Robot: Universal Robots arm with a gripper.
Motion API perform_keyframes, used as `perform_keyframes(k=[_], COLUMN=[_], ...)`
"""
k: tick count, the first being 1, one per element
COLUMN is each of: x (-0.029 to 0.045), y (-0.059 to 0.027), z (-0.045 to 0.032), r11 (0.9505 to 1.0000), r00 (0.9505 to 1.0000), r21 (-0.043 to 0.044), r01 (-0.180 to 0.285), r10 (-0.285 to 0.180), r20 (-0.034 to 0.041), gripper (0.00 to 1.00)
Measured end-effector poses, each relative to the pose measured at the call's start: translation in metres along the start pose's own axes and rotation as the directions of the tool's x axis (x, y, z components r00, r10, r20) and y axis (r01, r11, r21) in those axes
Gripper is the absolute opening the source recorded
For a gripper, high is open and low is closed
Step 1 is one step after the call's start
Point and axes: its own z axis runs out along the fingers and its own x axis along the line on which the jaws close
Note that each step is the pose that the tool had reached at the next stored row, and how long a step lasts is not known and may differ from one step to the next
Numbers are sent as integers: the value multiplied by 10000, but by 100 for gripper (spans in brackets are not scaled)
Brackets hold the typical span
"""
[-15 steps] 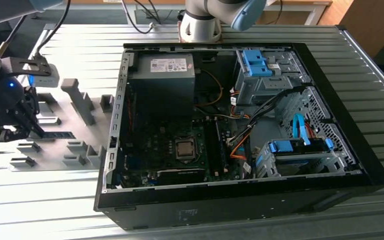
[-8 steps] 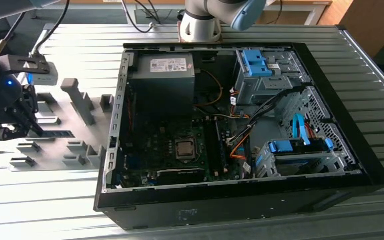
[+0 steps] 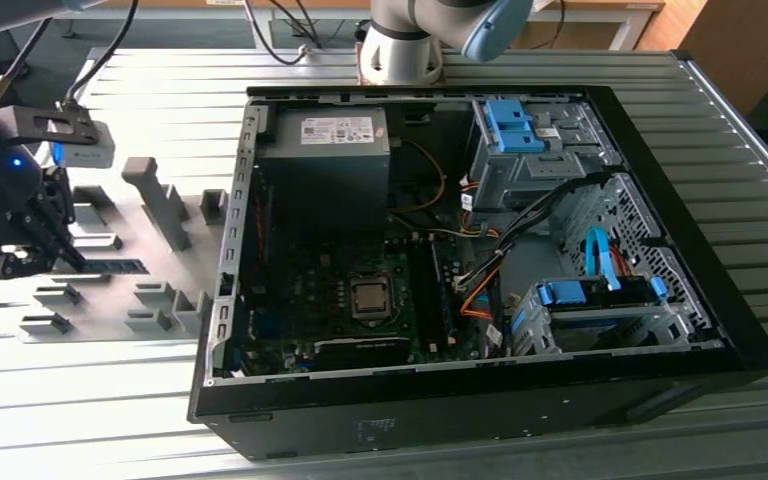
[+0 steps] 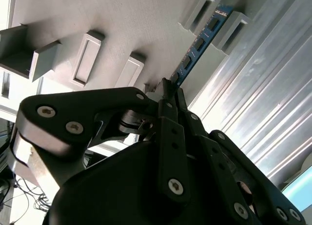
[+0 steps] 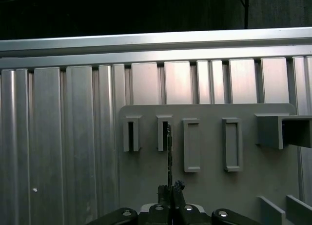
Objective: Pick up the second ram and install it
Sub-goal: 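Pick up the second ram and move it above second insertion slot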
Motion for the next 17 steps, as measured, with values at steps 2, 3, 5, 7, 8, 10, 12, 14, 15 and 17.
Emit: perform_keyframes(k=[2,3,5,7,8,10,12,14,15,17], x=[0,0,-1,-1,-1,-1,-1,-1,-2,-2], y=[0,0,1,1,1,1,1,1,1,1], z=[-8,-13,-23,-33,-38,-48,-58,-68,-73,-82], r11=[10000,10000,10000,10000,10000,10000,10000,10000,10000,10000], r00=[10000,10000,10000,10000,10000,10000,10000,10000,10000,10000], r21=[0,-1,-1,-1,0,0,0,-1,0,1], r01=[0,0,0,0,0,0,0,0,-1,0], r10=[0,0,0,0,0,0,0,0,1,0], r20=[0,-1,0,0,0,-1,0,0,0,1], gripper=[14,14,14,14,14,14,14,14,14,14])
